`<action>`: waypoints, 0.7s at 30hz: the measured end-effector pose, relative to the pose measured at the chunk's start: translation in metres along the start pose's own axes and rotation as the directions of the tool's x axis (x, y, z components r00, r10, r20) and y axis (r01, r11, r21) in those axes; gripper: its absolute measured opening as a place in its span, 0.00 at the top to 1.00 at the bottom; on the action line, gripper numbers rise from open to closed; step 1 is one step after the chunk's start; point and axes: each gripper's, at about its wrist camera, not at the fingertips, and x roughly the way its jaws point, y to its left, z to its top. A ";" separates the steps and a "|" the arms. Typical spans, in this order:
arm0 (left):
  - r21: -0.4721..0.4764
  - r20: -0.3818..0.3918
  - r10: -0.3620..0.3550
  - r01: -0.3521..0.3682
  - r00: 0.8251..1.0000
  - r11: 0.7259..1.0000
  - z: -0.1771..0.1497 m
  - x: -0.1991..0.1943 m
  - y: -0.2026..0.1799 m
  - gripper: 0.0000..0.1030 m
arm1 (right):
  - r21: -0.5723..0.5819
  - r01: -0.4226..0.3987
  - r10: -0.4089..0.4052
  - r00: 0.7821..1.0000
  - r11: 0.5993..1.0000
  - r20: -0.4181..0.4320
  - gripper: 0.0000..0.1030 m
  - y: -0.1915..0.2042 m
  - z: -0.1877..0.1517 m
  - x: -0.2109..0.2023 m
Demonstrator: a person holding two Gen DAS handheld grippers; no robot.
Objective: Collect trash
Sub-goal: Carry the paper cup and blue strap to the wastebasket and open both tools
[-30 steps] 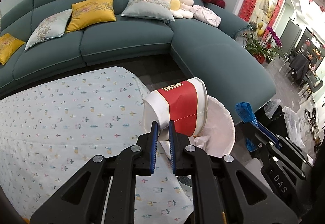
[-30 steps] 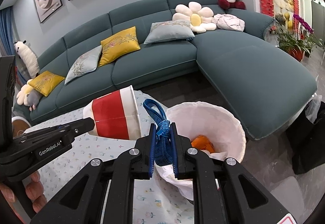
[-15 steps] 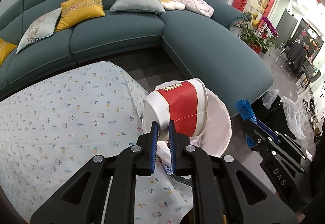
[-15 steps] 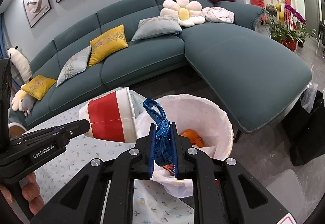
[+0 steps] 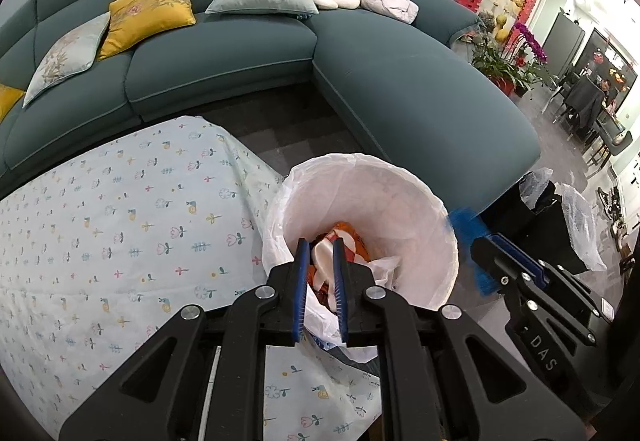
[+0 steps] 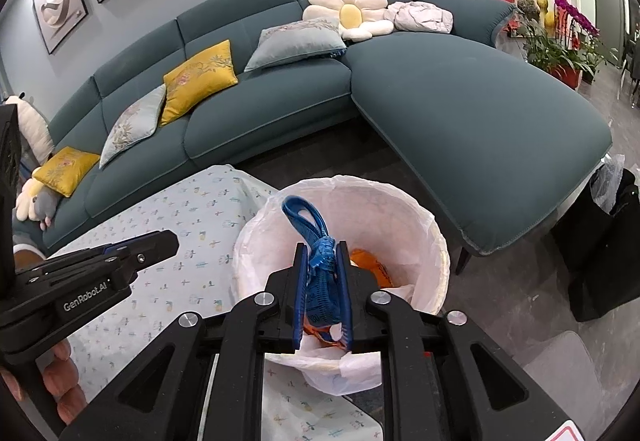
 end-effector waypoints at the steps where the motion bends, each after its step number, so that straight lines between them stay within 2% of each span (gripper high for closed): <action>1: -0.001 -0.003 0.006 -0.006 1.000 1.000 -0.001 0.001 0.001 0.83 | -0.001 0.001 -0.001 1.000 1.000 -0.001 0.83 0.000 0.000 0.001; 3: -0.006 -0.010 0.019 -0.019 1.000 1.000 -0.002 0.003 0.004 0.68 | -0.007 0.011 -0.011 1.000 1.000 -0.001 0.76 0.001 -0.001 0.003; 10: -0.038 -0.021 0.050 -0.051 0.999 0.998 -0.014 0.001 0.024 0.67 | -0.013 0.007 -0.007 1.000 1.000 -0.010 0.72 0.010 -0.002 0.006; 12: -0.046 -0.022 0.056 -0.057 0.998 0.997 -0.017 0.000 0.029 0.64 | -0.019 0.008 -0.008 1.000 1.000 -0.010 0.65 0.013 -0.003 0.005; 16: -0.063 -0.017 0.066 -0.067 0.998 0.996 -0.021 -0.006 0.039 0.60 | -0.025 0.003 -0.004 1.000 1.000 -0.018 0.60 0.022 -0.006 0.004; 21: -0.074 -0.011 0.082 -0.082 0.997 0.994 -0.028 -0.012 0.049 0.55 | -0.027 -0.009 0.008 1.000 1.000 -0.026 0.43 0.031 -0.010 0.003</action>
